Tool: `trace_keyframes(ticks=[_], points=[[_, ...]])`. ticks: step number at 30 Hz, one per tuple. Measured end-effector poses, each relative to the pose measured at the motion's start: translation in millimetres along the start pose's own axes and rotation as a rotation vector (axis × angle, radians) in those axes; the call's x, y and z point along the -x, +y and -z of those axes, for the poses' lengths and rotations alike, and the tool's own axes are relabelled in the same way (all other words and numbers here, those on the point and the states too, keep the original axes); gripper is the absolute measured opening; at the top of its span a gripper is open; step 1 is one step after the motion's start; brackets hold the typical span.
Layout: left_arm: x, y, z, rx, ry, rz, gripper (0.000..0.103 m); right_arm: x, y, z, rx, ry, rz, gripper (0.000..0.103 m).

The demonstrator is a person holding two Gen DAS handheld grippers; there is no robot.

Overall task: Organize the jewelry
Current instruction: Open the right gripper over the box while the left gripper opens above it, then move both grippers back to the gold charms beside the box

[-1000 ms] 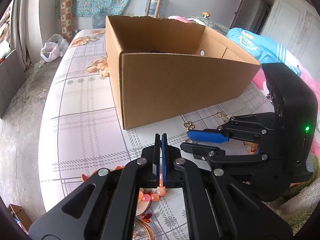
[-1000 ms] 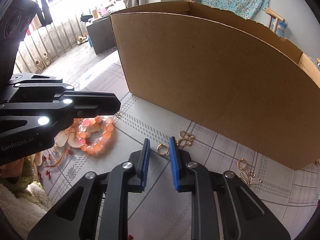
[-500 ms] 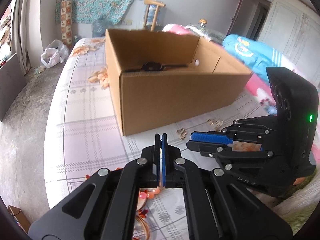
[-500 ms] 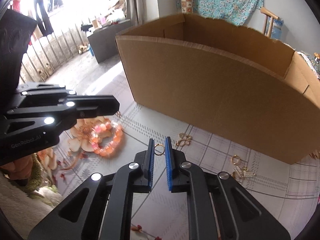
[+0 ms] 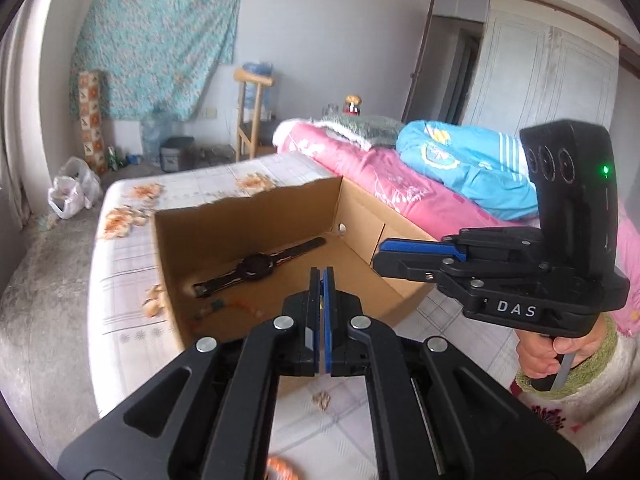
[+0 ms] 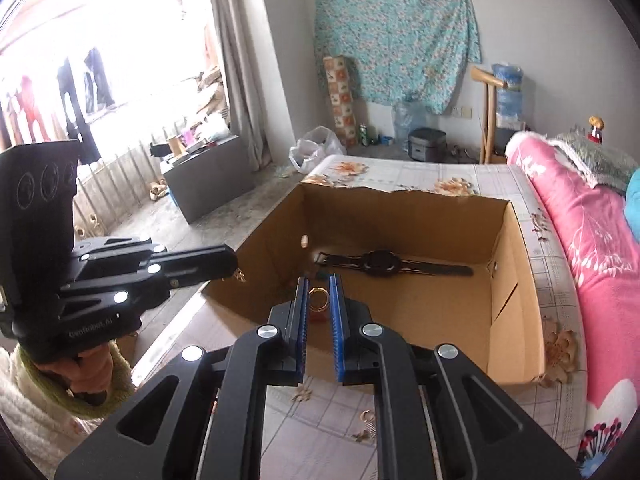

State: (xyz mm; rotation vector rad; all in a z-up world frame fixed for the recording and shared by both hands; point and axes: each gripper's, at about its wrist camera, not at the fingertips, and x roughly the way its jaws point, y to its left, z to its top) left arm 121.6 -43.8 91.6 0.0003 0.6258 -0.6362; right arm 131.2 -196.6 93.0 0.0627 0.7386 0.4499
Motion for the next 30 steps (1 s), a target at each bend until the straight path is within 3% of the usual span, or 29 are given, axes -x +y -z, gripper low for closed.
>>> trace_keyframes(ticks=[6, 12, 16, 19, 22, 30], points=[[-80.1, 14.7, -20.2, 0.079, 0.206, 0.035, 0.001, -56.2, -43.9, -26.0, -0.116, 0.173, -0.01, 0.011], [-117.9, 27.5, -18.6, 0.139, 0.3, 0.039, 0.001, -81.8, -67.5, -38.3, -0.124, 0.236, 0.027, 0.012], [-122.7, 32.5, -21.6, 0.164, 0.301, 0.031, 0.003, -83.5, -74.3, -40.7, -0.129, 0.215, 0.027, 0.013], [-122.7, 32.5, -23.8, 0.159, 0.287, 0.027, 0.009, -78.6, -80.2, -44.1, -0.133, 0.186, 0.03, 0.023], [-116.6, 33.1, -26.3, 0.163, 0.268, 0.022, 0.009, -67.7, -84.5, -46.7, -0.145, 0.156, 0.035, 0.024], [-62.4, 18.4, -24.0, 0.096, 0.137, 0.014, 0.01, -3.8, -90.6, -35.3, -0.215, -0.001, 0.021, 0.024]])
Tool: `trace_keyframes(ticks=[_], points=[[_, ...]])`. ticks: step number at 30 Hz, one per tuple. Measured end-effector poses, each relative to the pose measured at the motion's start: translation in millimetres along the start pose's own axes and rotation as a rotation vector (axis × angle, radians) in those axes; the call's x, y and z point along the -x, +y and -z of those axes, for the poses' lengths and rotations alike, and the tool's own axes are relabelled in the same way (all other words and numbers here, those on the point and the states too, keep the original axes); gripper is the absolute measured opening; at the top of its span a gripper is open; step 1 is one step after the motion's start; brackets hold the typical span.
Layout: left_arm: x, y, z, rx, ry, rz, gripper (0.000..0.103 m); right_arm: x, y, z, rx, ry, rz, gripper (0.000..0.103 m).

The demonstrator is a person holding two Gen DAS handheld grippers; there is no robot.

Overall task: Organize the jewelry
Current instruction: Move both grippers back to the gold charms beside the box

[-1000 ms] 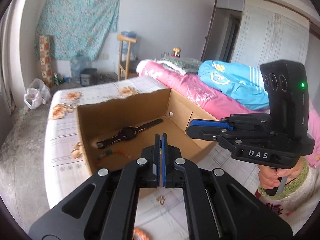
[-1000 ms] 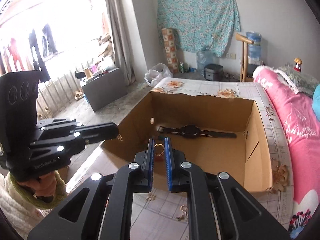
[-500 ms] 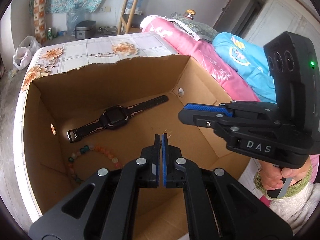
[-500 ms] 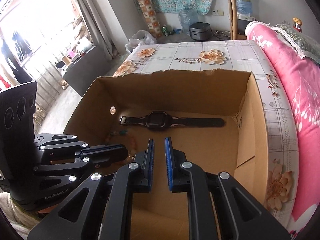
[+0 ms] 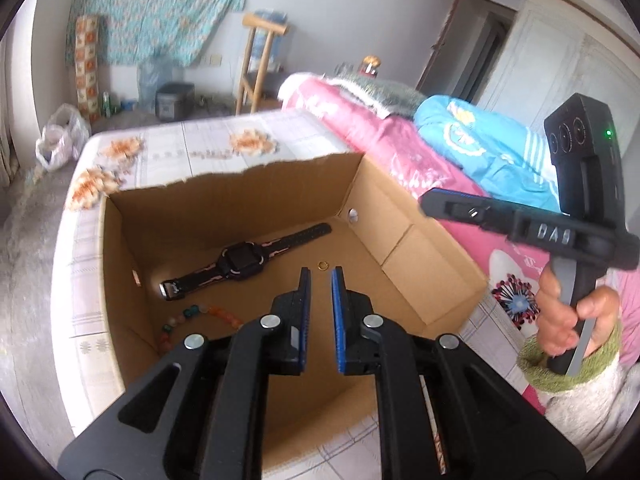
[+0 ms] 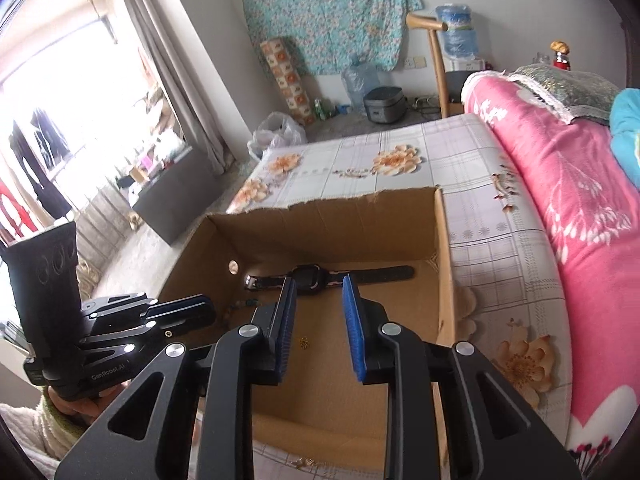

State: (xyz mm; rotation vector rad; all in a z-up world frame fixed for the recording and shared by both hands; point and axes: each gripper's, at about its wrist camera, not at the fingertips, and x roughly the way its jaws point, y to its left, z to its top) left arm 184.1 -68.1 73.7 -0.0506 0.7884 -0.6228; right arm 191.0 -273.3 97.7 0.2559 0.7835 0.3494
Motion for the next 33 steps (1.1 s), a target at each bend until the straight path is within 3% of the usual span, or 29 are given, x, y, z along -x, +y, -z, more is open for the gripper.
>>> trace_keyframes(ticks=[4, 8, 12, 16, 22, 28, 33], points=[[34.0, -12.5, 27.7, -0.068, -0.052, -0.012, 0.011, 40.9, 9.1, 29.1, 0.035, -0.082, -0.054, 0.025], [55.6, -27.0, 64.0, -0.136, -0.056, -0.05, 0.012, 65.5, 29.9, 71.5, 0.124, -0.099, -0.078, 0.025], [58.4, -36.0, 99.9, -0.133, 0.001, 0.003, 0.017, 60.8, 40.3, 113.7, 0.124, -0.006, -0.082, 0.025], [34.7, -32.8, 118.5, -0.087, 0.088, 0.002, 0.019, 33.7, 32.4, 145.3, 0.008, 0.112, -0.102, 0.025], [-14.6, -25.5, 128.1, -0.127, 0.164, -0.109, 0.019, 6.4, 23.3, 163.2, -0.088, 0.183, -0.083, 0.025], [-42.2, -15.6, 131.5, -0.129, 0.235, -0.106, 0.02, -1.1, 19.3, 160.8, -0.102, 0.189, -0.087, 0.025], [-43.8, -13.9, 132.8, -0.125, 0.218, -0.113, 0.021, -6.9, 16.8, 163.9, -0.123, 0.196, -0.093, 0.025]])
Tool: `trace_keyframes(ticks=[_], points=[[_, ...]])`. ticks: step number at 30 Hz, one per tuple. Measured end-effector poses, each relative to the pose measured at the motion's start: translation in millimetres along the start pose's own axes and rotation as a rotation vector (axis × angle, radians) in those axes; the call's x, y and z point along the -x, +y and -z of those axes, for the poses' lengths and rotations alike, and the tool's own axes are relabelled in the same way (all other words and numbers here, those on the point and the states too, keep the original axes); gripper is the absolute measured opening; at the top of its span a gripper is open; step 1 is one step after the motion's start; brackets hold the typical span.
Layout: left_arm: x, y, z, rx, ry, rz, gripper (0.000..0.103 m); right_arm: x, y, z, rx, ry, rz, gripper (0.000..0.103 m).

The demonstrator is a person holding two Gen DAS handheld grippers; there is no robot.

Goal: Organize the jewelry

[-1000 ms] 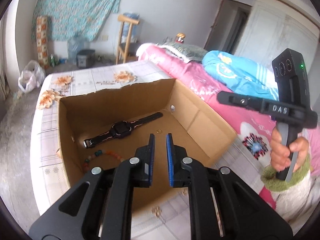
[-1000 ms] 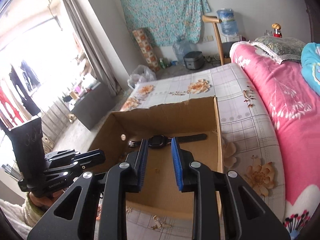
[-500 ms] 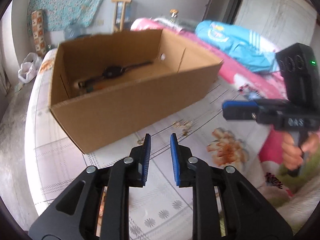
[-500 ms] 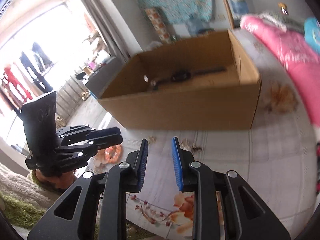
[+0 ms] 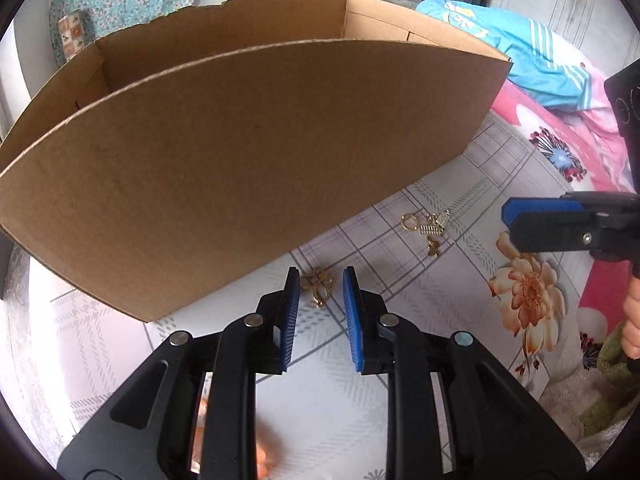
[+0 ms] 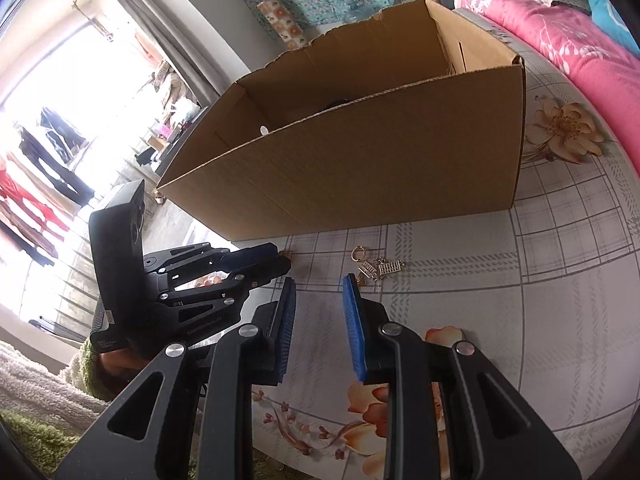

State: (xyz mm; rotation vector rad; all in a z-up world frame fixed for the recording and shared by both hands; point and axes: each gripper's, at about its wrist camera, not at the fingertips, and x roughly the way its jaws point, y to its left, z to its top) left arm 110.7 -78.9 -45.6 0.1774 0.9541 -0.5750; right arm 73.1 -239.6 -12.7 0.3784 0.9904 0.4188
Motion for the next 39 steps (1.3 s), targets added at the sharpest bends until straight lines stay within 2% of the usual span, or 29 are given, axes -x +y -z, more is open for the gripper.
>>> trace_keyframes(ticks=[2, 5, 9, 11, 21, 22, 25, 32, 35, 39], points=[[1.1, -2.9, 3.7, -0.022, -0.005, -0.021, 0.02, -2.5, 0.6, 2.1, -0.002, 0.004, -0.005, 0.025], [1.4, -16.2, 7.9, -0.115, -0.016, -0.073, 0.015, -4.8, 1.7, 3.5, 0.003, 0.008, -0.008, 0.025], [5.2, -13.5, 9.0, -0.112, -0.019, -0.068, 0.015, -4.7, 3.0, 4.5, 0.011, 0.008, -0.002, 0.025], [7.5, -11.7, 8.8, -0.105, -0.022, -0.067, 0.0, -2.9, 3.3, 4.2, 0.012, 0.004, 0.0, 0.025], [18.7, -5.4, 13.4, -0.054, -0.021, -0.009, 0.0, 4.2, 3.5, 6.7, -0.012, -0.009, 0.013, 0.025], [21.7, -4.5, 13.6, -0.045, -0.023, 0.006, 0.002, 3.9, 3.9, 7.0, -0.012, -0.008, 0.011, 0.025], [25.3, -6.2, 16.8, -0.05, -0.032, 0.014, 0.02, 0.8, 5.1, 8.1, -0.015, -0.003, 0.002, 0.025], [11.6, -14.2, 17.4, -0.093, -0.009, -0.027, 0.019, -2.1, 1.9, 6.3, -0.007, 0.002, -0.014, 0.025], [7.5, -20.5, 13.7, -0.122, -0.011, -0.057, 0.014, -0.6, -1.7, 5.0, -0.009, 0.0, -0.016, 0.025], [7.3, -18.9, 12.9, -0.117, -0.01, -0.047, 0.014, -1.7, -6.4, 5.2, -0.015, 0.002, -0.016, 0.025]])
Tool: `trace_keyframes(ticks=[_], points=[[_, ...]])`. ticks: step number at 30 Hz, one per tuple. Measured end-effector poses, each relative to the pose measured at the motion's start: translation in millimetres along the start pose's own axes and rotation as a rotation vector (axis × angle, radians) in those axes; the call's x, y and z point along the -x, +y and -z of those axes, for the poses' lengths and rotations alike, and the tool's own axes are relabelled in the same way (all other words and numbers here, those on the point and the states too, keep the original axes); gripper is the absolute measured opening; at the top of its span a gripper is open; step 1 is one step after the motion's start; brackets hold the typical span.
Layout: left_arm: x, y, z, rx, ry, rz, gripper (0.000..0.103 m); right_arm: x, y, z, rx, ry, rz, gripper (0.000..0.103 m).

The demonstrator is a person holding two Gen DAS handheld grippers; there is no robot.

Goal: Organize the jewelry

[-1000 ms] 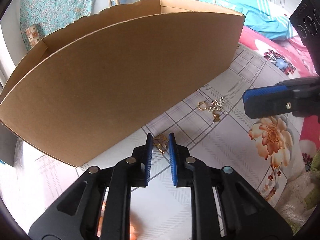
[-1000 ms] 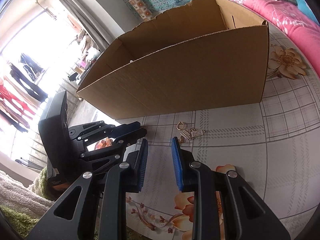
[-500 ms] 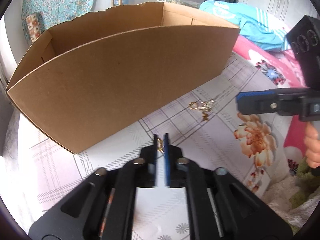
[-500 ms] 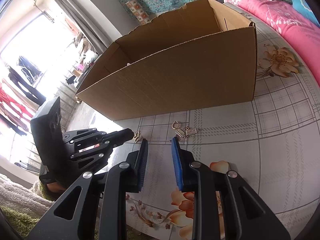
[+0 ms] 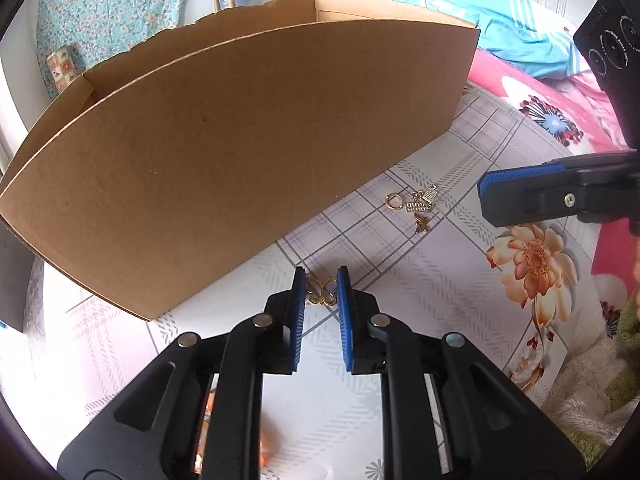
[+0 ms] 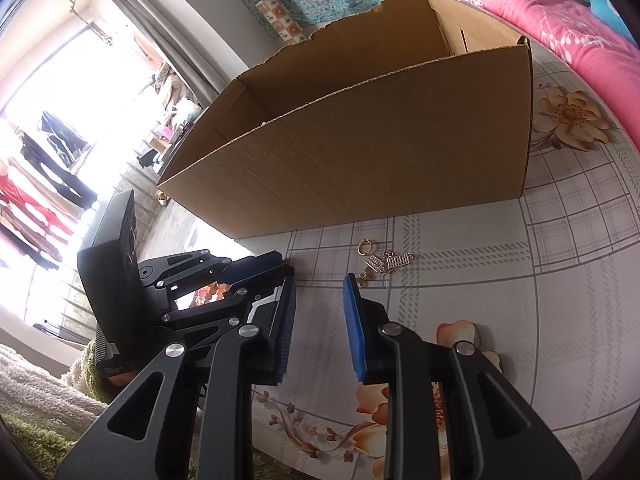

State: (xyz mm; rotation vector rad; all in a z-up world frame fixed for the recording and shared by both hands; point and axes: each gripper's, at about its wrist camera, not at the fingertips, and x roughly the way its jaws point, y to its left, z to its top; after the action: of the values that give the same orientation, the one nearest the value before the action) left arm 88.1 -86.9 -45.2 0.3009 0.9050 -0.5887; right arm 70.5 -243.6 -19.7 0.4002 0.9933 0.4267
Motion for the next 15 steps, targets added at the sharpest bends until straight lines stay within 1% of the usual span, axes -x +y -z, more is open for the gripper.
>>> trace_keyframes(ticks=[1, 2, 4, 8, 15], points=[[-0.3, -0.1, -0.4, 0.001, -0.003, -0.002, 0.006, 0.4, -1.1, -0.1, -0.003, 0.001, 0.0, 0.025], [-0.1, 1.1, -1.0, 0.01, -0.004, 0.005, 0.0, 0.8, -1.5, 0.0, -0.005, 0.001, 0.0, 0.025], [-0.6, 4.1, -0.9, 0.039, -0.003, 0.029, 0.0, 0.2, -1.0, 0.0, -0.004, 0.003, 0.001, 0.025], [0.0, 10.4, 0.9, 0.068, -0.001, 0.039, 0.0, -2.2, -1.6, -1.7, -0.009, 0.007, 0.001, 0.025], [5.8, 25.1, 7.3, 0.147, 0.026, 0.018, 0.0, -9.6, 3.3, -0.9, 0.003, 0.02, -0.004, 0.025]])
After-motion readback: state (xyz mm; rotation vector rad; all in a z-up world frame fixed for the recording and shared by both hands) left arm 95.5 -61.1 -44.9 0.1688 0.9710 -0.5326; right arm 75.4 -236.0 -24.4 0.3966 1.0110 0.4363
